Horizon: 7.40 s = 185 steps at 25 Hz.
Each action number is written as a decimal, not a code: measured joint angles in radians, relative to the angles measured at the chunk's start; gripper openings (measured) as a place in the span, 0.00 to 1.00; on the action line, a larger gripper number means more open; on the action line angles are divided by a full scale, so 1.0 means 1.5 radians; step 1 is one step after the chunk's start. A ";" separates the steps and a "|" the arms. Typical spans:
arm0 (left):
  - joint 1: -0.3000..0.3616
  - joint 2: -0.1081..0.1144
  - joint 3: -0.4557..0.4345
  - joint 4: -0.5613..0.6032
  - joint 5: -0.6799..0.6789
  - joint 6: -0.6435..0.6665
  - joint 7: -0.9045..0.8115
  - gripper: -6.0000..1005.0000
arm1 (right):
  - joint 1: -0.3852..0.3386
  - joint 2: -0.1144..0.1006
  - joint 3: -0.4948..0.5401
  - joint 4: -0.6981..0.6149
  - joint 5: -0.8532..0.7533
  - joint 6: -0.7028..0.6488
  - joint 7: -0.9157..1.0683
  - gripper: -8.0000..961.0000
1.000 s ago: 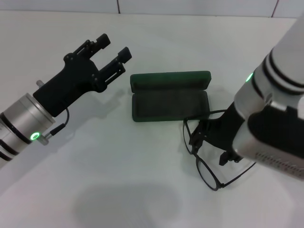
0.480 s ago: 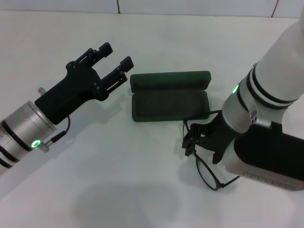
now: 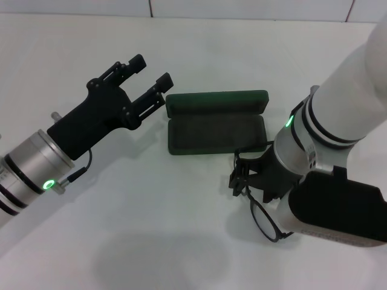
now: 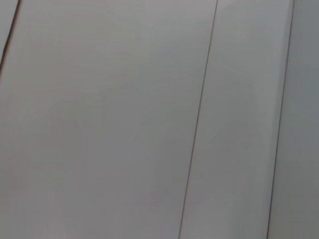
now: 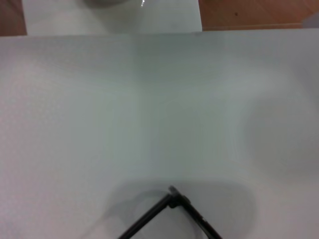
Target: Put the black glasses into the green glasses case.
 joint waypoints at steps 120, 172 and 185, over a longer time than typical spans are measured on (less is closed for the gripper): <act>-0.267 0.004 -0.009 0.005 0.283 0.053 -0.144 0.70 | -0.137 -0.030 0.801 0.582 0.580 -0.085 0.247 0.12; -0.349 0.001 0.002 -0.051 0.347 0.060 -0.418 0.69 | -0.112 -0.029 0.724 0.566 0.521 -0.110 0.250 0.12; -0.344 0.003 0.002 -0.055 0.340 0.095 -0.410 0.69 | -0.118 -0.035 0.726 0.565 0.521 -0.114 0.238 0.13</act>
